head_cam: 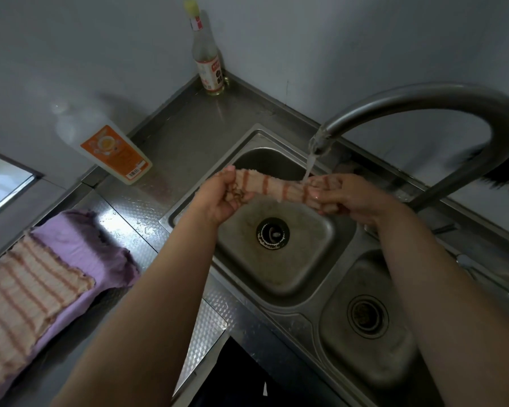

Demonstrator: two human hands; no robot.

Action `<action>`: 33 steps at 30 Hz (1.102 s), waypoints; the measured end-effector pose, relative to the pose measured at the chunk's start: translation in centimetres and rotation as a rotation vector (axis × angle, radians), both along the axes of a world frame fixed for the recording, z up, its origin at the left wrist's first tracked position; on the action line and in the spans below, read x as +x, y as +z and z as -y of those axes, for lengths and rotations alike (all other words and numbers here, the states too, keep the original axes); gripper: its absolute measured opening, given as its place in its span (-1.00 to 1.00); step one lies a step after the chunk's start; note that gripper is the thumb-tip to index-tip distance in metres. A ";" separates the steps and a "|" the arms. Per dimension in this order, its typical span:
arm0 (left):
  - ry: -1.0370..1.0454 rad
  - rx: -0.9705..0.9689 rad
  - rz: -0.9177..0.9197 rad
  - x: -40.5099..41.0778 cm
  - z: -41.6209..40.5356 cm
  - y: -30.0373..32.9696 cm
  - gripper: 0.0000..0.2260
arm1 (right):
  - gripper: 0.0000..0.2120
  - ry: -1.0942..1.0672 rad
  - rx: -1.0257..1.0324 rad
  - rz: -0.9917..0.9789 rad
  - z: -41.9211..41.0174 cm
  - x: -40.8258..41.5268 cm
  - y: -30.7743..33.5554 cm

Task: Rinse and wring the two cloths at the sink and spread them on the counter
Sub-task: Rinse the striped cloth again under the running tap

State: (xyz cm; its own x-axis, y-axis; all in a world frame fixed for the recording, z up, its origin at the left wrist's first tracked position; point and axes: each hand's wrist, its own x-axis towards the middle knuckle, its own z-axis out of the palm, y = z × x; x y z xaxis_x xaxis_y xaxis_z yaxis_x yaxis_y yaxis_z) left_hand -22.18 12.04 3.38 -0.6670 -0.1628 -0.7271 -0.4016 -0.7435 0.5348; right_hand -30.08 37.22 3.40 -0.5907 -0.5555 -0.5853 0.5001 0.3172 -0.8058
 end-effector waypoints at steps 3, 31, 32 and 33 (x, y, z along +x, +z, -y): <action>-0.063 -0.061 -0.007 -0.4 -0.3 -0.3 -0.76 | -0.79 -0.093 -0.058 0.015 0.3 0.2 0.1; -0.179 -0.296 0.167 -3.4 -12.2 1.1 -0.68 | -0.65 -0.435 0.322 -0.508 7.4 1.9 0.2; -0.228 -0.309 0.176 -3.3 -13.0 1.4 -0.64 | -0.65 -0.482 0.299 -0.445 6.9 0.7 0.3; -0.266 -0.356 0.183 -3.2 -13.2 1.5 -0.62 | -0.66 -0.514 0.288 -0.395 6.6 0.0 0.3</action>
State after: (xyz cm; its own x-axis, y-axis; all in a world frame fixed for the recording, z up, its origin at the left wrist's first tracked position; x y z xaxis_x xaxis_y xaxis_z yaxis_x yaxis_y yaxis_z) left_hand -25.41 25.25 4.90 -0.5856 -0.2637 -0.7665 -0.6644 -0.3855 0.6403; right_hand -30.07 30.67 3.74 -0.9348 -0.0051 -0.3552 0.3315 0.3472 -0.8773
